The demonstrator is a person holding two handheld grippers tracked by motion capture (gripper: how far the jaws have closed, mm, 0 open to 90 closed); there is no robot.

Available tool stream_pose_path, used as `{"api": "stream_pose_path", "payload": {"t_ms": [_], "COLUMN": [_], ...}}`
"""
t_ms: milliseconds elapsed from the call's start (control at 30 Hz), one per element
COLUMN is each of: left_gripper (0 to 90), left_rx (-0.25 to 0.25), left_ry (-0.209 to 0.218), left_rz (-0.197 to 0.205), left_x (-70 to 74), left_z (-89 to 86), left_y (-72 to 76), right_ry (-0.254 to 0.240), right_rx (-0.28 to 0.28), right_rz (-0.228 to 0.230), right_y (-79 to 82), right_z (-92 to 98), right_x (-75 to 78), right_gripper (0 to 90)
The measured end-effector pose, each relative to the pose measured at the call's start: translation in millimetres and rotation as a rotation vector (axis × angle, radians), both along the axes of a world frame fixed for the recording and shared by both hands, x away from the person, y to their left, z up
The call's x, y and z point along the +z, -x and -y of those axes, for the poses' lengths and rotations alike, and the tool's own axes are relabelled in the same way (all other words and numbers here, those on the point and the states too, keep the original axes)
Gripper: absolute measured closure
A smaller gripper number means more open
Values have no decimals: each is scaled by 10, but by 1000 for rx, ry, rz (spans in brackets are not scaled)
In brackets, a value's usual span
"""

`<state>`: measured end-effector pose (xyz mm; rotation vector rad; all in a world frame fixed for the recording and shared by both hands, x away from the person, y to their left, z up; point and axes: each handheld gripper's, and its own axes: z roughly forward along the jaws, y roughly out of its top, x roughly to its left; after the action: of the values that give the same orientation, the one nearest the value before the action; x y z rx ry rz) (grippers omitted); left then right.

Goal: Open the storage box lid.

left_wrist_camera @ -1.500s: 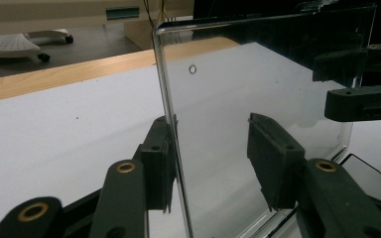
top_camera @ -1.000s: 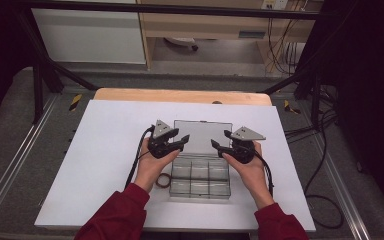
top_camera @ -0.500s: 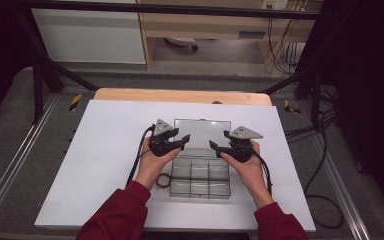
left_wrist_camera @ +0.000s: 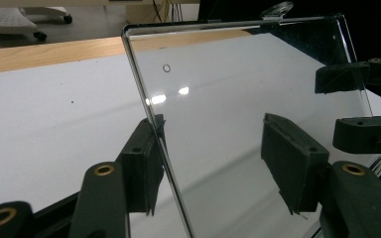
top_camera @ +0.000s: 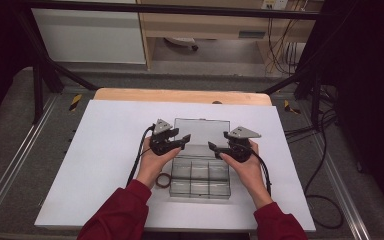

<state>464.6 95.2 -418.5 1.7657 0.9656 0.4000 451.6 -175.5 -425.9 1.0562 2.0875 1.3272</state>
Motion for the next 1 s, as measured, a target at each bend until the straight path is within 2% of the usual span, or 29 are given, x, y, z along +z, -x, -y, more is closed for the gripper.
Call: {"api": "stream_pose_path", "payload": {"t_ms": [467, 1000], "left_gripper": [399, 399], "left_rx": [6, 15], "left_ry": [-3, -23], "left_rz": [-13, -17], "left_x": [-39, -38], "left_z": [14, 12], "left_y": [-23, 14], "right_ry": [6, -12], "right_rx": [4, 4], "right_rz": [-31, -51], "right_y": [-24, -43], "right_z": [-10, -25], "right_x": [-28, -36], "right_gripper": [209, 204]}}
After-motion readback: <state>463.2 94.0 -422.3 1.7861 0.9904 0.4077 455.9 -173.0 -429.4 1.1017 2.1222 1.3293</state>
